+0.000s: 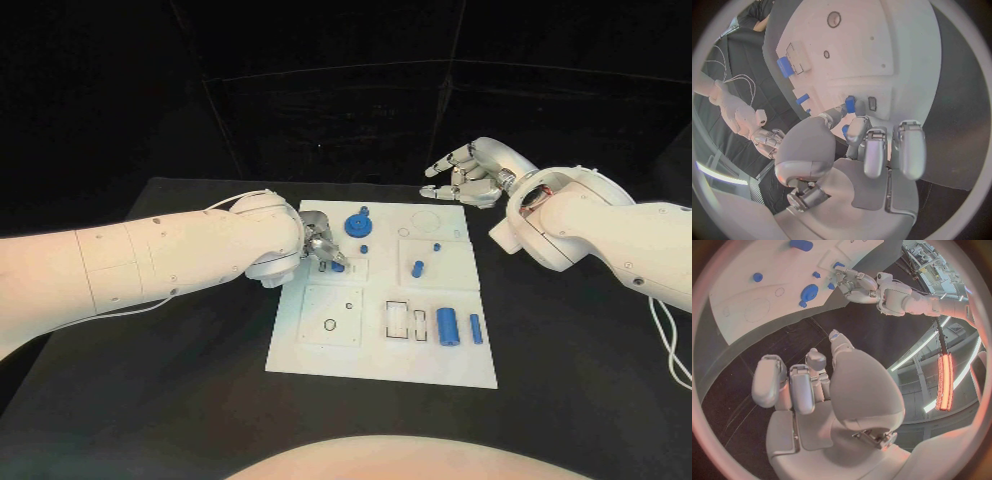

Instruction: Assemble the parts on the task board

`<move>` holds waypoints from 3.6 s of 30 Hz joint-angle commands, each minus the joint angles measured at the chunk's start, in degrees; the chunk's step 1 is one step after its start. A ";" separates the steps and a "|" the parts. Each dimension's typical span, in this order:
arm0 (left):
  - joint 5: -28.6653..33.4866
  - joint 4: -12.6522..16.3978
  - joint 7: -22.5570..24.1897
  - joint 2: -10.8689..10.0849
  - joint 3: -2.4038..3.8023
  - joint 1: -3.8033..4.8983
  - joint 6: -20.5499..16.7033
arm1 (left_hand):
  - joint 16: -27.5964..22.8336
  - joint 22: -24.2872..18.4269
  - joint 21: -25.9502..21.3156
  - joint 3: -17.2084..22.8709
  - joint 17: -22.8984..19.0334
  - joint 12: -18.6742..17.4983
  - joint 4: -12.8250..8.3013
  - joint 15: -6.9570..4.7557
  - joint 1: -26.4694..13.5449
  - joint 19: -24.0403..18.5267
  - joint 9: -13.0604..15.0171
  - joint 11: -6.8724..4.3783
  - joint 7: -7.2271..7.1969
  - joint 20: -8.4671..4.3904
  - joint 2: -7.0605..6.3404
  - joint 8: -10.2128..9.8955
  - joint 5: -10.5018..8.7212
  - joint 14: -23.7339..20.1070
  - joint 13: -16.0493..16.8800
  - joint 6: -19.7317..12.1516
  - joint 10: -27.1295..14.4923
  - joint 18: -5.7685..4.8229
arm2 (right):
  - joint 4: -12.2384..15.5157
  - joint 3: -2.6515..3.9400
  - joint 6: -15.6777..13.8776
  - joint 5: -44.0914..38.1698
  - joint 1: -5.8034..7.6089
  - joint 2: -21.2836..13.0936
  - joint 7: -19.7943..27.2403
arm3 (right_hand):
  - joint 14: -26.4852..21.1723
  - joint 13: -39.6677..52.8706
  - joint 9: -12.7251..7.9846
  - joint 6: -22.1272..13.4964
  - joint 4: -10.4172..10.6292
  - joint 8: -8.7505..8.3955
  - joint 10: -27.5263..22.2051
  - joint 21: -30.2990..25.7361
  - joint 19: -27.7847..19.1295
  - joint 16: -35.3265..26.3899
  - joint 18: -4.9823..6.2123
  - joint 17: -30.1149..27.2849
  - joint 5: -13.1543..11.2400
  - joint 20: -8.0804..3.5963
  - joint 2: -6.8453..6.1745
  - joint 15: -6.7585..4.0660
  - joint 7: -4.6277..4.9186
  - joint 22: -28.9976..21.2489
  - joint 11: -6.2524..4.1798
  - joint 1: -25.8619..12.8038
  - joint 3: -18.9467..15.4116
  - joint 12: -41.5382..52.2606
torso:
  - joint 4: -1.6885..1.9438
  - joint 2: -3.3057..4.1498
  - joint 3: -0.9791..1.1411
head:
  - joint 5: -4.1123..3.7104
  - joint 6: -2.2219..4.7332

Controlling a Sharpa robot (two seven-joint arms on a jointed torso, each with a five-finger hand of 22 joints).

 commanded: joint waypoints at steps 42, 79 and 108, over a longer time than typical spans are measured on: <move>0.15 -4.07 -1.10 2.60 -0.10 0.63 4.29 | 0.18 6.76 1.21 -7.62 15.09 2.09 0.69 -1.16 -6.33 3.05 3.48 -0.91 -1.18 -1.31 -2.02 0.97 -0.37 5.95 2.03 2.40 1.53 -0.74 | -0.19 0.03 0.55 -0.16 0.12 0.37 0.29 | 3.64 -0.16 -0.02 0.44 -0.06 0.22 -0.30 -0.33 -0.32 -0.32 -0.16 4.33 0.53 -0.19 0.14 -0.36 -0.06 -0.17 -0.11 0.43 -0.52 -0.30 | 0.01 0.00 -0.02 | -0.34 -0.33; 0.14 -1.10 -0.94 -0.80 6.61 1.72 2.57 | 0.18 2.32 -2.72 -27.45 15.09 -1.37 7.80 -0.94 -4.33 1.18 5.49 -0.44 -0.62 -1.33 -1.75 -0.09 -5.49 5.95 -1.60 -0.07 -1.39 0.32 | -1.04 0.03 0.51 -0.14 0.11 0.57 0.48 | 3.64 -0.42 -0.04 0.41 0.63 0.26 -0.37 -0.46 -0.38 -0.42 -0.13 4.25 0.17 -0.19 0.14 -0.34 -0.04 -0.39 -0.07 -0.26 -1.26 -0.46 | 0.12 -0.04 0.00 | -0.73 0.20; -2.38 -24.25 0.85 9.05 7.15 3.30 18.04 | 0.18 1.00 -4.32 -32.86 15.09 -3.16 8.50 1.17 1.58 0.54 0.79 1.87 1.93 0.80 1.91 -5.80 -5.49 5.95 -4.12 -2.57 -4.37 0.66 | -1.07 0.03 0.59 -0.05 0.09 1.19 0.88 | 3.65 -0.40 -0.05 0.38 0.80 0.28 -0.33 -0.48 -0.36 -0.44 -0.13 4.25 0.61 -0.20 0.34 -0.35 -0.04 -0.40 -0.09 -0.18 -1.40 -0.40 | -0.01 0.04 -0.04 | -0.05 0.89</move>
